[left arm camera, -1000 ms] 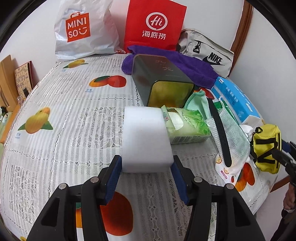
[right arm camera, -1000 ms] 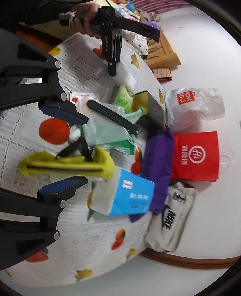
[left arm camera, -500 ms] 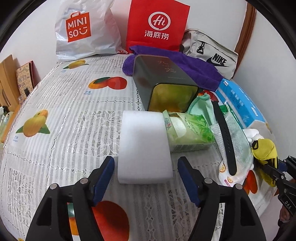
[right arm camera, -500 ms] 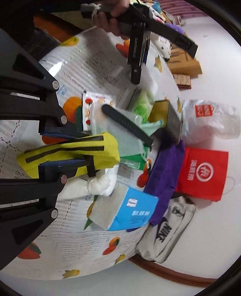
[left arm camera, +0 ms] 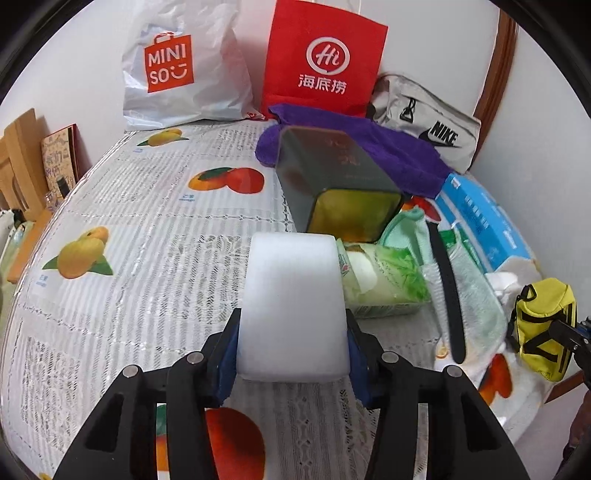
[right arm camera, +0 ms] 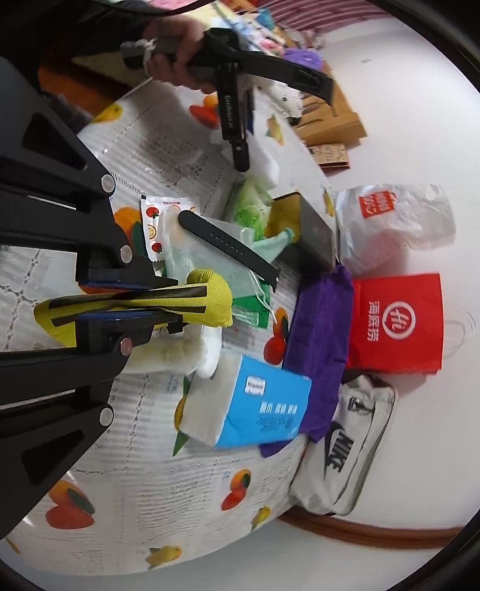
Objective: Organize soft objects
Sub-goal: 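Carry the sponge with the left tool while the right tool carries the pouch toward the purple towel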
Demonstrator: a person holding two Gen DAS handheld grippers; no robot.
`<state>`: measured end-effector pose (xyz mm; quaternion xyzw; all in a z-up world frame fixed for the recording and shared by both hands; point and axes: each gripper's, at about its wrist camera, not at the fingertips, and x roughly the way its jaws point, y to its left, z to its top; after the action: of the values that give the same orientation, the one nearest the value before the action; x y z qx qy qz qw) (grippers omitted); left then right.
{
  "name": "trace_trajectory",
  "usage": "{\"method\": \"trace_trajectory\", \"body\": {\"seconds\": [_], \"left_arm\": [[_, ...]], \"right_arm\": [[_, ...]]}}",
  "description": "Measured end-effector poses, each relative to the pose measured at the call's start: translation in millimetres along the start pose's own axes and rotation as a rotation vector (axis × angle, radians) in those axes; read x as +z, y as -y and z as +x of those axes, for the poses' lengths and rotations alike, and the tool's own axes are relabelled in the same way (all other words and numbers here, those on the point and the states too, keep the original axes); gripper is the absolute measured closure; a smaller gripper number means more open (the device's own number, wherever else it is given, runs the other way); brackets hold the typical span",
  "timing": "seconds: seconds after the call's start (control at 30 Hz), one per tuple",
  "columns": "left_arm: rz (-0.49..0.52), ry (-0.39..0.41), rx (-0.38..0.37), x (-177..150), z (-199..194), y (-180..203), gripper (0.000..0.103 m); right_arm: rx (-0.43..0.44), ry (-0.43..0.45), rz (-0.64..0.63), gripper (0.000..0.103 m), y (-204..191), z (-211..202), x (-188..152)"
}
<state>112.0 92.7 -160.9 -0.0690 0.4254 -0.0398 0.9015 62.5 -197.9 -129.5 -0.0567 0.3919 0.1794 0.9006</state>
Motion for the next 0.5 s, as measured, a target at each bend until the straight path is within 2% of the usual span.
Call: {"method": "trace_trajectory", "body": {"seconds": [0.13,0.33,0.5], "left_arm": [[-0.020,0.010,0.003,4,-11,-2,0.056],[-0.008,0.023,-0.009,13,-26,6,0.056],[-0.012,0.027,-0.037,25,-34,11,0.056]], "right_arm": [[0.047,0.017,0.068,0.094,13,-13,3],[0.026,0.042,0.100,0.094,23,-25,11],[0.042,0.057,0.130,0.094,34,-32,22]]}}
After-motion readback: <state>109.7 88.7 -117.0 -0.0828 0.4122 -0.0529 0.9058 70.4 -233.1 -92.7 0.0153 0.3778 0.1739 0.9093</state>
